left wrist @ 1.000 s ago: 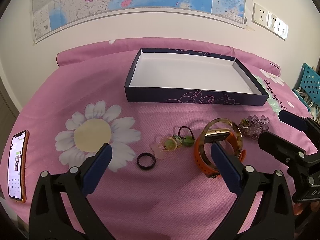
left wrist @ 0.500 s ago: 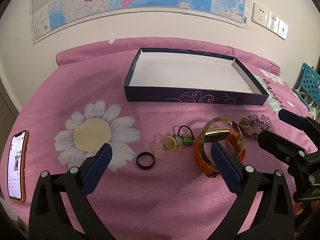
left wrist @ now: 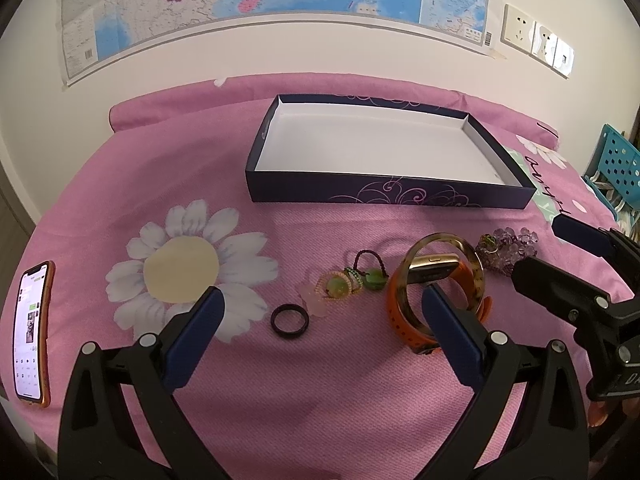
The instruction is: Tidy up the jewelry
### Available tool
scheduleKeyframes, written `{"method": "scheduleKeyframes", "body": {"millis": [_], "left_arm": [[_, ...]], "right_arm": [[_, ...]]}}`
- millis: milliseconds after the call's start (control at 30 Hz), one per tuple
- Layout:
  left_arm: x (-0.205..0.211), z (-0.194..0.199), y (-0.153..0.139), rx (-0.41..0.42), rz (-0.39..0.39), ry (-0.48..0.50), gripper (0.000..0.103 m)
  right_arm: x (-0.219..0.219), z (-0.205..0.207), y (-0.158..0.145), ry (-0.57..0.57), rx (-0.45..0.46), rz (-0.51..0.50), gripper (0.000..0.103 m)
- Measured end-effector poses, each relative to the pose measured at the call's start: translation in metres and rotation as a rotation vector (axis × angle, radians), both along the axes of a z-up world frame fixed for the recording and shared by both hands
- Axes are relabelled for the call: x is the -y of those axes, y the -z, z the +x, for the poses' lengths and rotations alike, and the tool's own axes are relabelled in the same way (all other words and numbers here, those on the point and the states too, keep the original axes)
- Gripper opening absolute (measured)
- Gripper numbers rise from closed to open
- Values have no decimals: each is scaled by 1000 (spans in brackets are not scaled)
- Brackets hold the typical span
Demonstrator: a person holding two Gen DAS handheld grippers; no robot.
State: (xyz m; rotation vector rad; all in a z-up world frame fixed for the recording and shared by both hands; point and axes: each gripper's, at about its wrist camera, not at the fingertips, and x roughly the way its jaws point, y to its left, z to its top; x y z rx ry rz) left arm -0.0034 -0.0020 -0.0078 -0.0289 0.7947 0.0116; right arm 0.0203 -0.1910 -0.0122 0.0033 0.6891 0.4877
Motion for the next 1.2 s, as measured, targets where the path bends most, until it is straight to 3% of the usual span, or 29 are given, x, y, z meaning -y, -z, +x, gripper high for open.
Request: {"method": "scheduleKeyframes", "body": {"millis": [300,400,600,733,900,967,1200], "left_arm": [[1,2,3,-10,-3,29,97],[2,3,3,-10,3,40,95],[1,5,6,-23,-5,59,93],[0,6,8,-31,-1,68,90],[1,8,9,-39,-15,91,85],[2,9,10,-41,-18,98,85],[-1,7,8,-37,-44,113,85]], "right_arm": [[7,4,2,1,-16,-7,87],[8,5,4,-10,-27,-3,79],[-6,6,9,-100,-61,7,59],[-18,9,13,-151,-88,10,37],[-23,19,19,-148,-130,14,26],[-24,21,21,-162,-146,21,9],[-14,23,16,-169,-167,98,7]]}}
